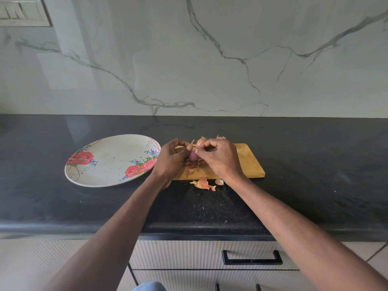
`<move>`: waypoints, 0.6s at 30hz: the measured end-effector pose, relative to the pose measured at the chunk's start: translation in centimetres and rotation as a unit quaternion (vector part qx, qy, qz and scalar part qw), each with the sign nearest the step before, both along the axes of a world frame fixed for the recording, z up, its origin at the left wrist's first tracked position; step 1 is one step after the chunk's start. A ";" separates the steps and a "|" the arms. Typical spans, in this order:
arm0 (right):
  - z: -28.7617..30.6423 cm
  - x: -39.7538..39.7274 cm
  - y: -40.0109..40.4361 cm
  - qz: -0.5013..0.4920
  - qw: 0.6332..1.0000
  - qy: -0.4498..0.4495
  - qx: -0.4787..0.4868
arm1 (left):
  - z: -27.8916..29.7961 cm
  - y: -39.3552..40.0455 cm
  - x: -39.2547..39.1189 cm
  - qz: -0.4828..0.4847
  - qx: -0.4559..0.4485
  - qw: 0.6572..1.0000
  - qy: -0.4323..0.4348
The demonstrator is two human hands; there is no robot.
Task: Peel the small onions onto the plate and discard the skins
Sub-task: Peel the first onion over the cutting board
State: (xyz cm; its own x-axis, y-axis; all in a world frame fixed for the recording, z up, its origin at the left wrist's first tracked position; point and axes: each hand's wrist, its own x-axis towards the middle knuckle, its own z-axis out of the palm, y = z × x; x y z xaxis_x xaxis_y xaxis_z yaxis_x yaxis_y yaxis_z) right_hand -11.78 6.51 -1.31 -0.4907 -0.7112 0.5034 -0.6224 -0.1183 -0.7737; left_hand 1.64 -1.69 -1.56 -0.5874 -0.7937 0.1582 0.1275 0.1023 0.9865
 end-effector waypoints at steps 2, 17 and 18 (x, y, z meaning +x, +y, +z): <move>-0.1 -0.1 -0.2 -0.008 1.000 -0.008 0.009 | 0.0 0.0 0.0 0.002 -0.019 1.000 -0.009; 0.5 0.2 0.1 0.006 0.994 -0.107 0.022 | 0.3 0.1 0.1 0.008 -0.006 0.999 0.033; 0.5 0.1 0.1 0.009 0.993 -0.111 0.030 | 0.3 0.1 0.2 0.006 -0.008 0.999 0.031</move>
State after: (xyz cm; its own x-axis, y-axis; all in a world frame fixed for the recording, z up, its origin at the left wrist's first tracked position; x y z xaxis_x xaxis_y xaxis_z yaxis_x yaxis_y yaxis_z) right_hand -11.64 6.60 -0.77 -0.5723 -0.7464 0.3397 -0.4334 -0.0763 -0.8980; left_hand 1.81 -1.56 -1.26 -0.5666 -0.7975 0.2074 0.1879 0.1200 0.9748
